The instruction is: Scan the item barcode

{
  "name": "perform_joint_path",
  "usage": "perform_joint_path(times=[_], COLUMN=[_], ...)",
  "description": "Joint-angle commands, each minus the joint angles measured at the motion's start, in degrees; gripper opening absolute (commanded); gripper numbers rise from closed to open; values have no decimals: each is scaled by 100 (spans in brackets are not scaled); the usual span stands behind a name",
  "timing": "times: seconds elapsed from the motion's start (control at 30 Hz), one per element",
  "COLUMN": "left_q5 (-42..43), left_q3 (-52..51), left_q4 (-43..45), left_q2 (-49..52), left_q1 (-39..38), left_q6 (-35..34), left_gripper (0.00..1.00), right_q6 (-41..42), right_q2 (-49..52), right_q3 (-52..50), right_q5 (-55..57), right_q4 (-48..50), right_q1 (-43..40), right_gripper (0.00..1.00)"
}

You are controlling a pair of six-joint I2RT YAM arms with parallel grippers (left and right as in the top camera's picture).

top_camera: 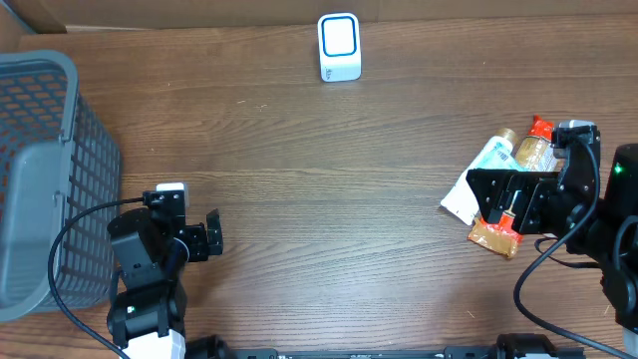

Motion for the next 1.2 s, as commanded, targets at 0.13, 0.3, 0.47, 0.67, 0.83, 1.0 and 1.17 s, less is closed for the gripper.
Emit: perform_joint_path(times=[0.13, 0.3, 0.47, 0.67, 0.83, 1.0, 1.17], left_q5=[83, 81, 83, 81, 81, 83, 81], left_q3=[-9, -9, -9, -9, -9, -9, -9], left_q4=[22, 20, 22, 22, 20, 20, 22], left_q2=[2, 2, 2, 2, 2, 2, 2], left_q1=[28, 28, 28, 28, 31, 28, 28], left_q6=[109, 109, 109, 109, 109, 109, 109], left_gripper=[100, 100, 100, 100, 100, 100, 100], right_q6=[-50, -50, -52, -76, -76, -76, -79], right_q2=[146, 229, -146, -1027, -2170, -3193, -3950], right_q3=[101, 4, -199, -970, -2096, -3226, -4457], right_q5=[-26, -22, -2, 535, 1040, 1331, 1598], right_q4=[24, 48, 52, 975, 2343, 3467, 4760], right_q1=[33, 42, 111, 387, 754, 852, 852], right_gripper=[100, 100, 100, 100, 100, 100, 100])
